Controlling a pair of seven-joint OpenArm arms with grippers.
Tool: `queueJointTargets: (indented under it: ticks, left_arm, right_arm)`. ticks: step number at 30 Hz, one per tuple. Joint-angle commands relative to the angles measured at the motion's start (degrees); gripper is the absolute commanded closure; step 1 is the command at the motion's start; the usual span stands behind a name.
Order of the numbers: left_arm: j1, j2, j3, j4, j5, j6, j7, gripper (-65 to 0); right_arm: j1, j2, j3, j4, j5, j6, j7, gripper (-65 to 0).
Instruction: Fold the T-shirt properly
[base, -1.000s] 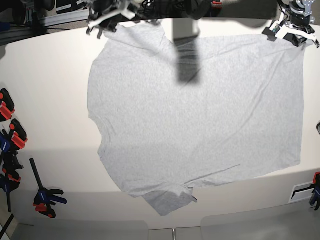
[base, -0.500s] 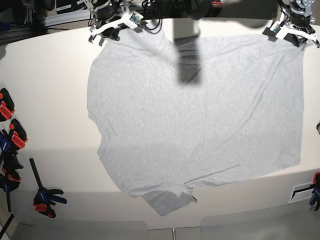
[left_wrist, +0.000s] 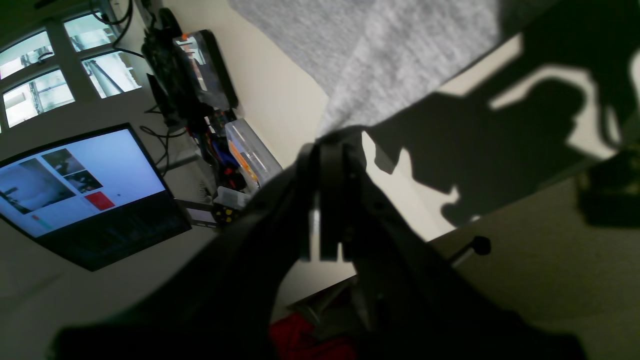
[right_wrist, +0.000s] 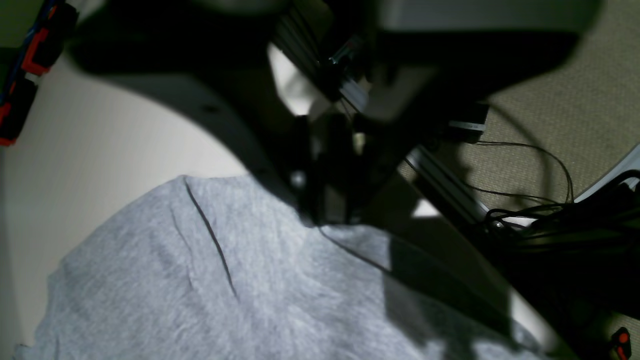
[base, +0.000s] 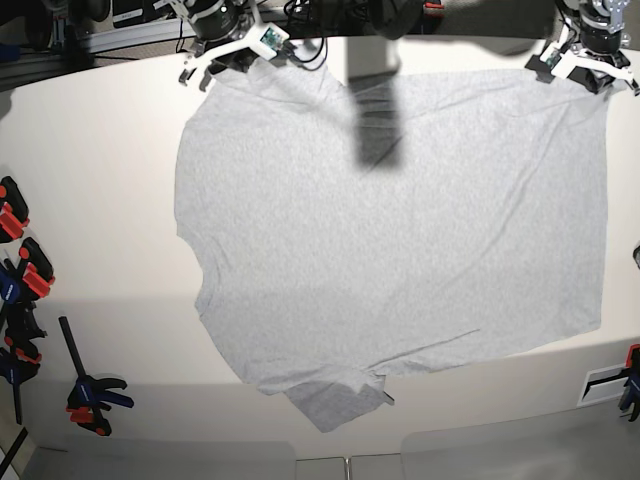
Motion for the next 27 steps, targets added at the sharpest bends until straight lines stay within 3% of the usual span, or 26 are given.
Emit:
queueJointTargets:
  ticks: [1,14,19,23,27]
  left_arm:
    - [0.46,-0.61,-0.44,0.70,0.83,1.49,-0.04,0.0]
    - [-0.72,-0.63,-0.44,0.70,3.02,1.49,-0.04,0.0]
    - [-4.44,-0.63,-0.44,0.70,2.80,1.51,-0.63,0.0]
    - [-8.33,-0.63,-0.44,0.68,-3.02,1.55,-3.56,0.0]
    - [-12.72,-0.63,-0.44,0.63,-12.44,1.64,-4.35,0.0]
  right_arm:
    - [0.15,0.46,0.15,0.83,-0.90,-1.07,0.85,0.0]
    - [0.76,0.48,0.11,3.50,-11.10,-1.11,-2.40,0.0]
    - [2.95,0.48,0.11,4.35,-11.19,-1.01,-1.90,0.0]
    - [7.74,0.48,0.11,4.33,-9.14,1.79,-1.25,0.0]
    - [14.08,0.48,0.11,4.28,-3.45,2.19,-1.16,0.0]
